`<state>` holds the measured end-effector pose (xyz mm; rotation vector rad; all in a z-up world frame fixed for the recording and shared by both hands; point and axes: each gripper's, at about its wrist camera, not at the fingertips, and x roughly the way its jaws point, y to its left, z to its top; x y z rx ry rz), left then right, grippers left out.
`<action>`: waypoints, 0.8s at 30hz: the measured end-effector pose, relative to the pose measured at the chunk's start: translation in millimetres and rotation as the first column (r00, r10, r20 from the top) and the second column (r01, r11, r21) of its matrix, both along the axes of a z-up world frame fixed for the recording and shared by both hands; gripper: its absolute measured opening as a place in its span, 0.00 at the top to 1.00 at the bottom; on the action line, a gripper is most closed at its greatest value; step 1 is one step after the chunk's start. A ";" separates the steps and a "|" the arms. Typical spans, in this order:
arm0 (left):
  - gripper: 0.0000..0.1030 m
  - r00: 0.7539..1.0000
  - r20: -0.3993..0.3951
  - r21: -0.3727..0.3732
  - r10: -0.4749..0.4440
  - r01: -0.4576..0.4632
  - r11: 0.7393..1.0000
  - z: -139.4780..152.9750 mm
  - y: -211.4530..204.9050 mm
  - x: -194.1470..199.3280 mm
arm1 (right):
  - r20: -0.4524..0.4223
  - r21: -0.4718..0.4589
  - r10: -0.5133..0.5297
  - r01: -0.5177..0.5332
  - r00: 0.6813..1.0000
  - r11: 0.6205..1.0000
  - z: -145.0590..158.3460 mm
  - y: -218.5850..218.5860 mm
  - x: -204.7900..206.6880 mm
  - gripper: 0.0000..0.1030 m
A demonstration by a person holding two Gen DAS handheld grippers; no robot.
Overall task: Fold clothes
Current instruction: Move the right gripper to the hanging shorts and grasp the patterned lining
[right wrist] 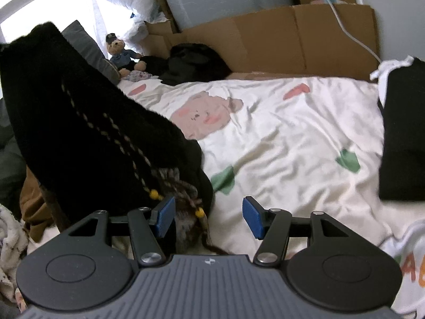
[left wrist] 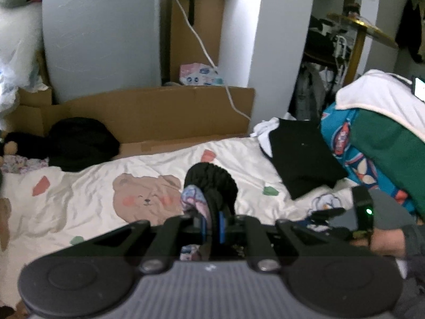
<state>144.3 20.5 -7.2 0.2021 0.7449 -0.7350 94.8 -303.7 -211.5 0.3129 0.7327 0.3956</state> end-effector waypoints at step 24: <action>0.90 0.990 -0.086 -0.073 0.108 -0.114 0.991 -31.8 95.4 -21.1 | -0.112 0.082 0.278 -0.270 0.954 0.959 -21.9 72.6 91.0 0.40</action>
